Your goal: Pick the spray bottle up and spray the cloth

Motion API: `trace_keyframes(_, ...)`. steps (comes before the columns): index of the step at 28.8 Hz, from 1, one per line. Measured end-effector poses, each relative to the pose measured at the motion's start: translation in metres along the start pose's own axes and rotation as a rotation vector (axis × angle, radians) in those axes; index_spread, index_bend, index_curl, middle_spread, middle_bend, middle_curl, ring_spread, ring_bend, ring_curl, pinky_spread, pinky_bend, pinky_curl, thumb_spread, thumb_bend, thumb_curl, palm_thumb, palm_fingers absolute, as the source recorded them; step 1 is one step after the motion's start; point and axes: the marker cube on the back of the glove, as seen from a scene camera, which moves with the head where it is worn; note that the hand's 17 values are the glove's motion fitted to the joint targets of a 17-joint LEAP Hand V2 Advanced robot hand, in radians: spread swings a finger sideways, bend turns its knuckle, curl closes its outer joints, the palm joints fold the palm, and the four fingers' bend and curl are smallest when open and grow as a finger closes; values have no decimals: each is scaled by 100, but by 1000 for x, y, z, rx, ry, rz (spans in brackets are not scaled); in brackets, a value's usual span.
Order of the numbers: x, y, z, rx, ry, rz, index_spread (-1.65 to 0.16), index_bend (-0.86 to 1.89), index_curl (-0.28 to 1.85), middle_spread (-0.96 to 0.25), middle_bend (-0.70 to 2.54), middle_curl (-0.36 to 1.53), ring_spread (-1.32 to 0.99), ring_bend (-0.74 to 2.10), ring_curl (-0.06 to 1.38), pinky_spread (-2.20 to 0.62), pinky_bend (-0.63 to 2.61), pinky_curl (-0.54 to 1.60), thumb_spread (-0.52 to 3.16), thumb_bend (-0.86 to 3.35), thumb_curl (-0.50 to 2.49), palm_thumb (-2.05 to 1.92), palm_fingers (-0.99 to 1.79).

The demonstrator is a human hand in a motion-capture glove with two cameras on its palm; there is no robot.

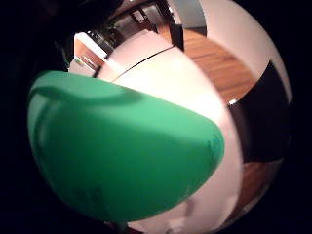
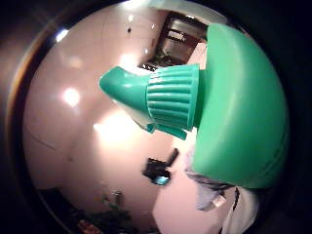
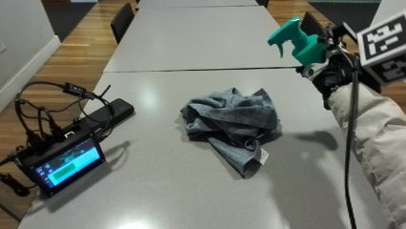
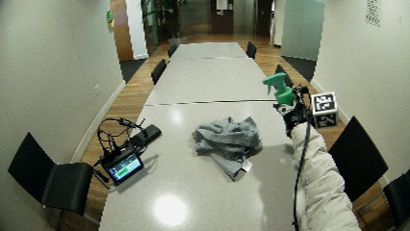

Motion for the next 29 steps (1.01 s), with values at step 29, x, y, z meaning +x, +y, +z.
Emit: trace_keyframes(29, -123, 3, 29, -63, 860, -502, -30, 13, 38, -13, 31, 50, -14, 52, 46, -16, 33, 39, 44, -1, 64, 124, 92)
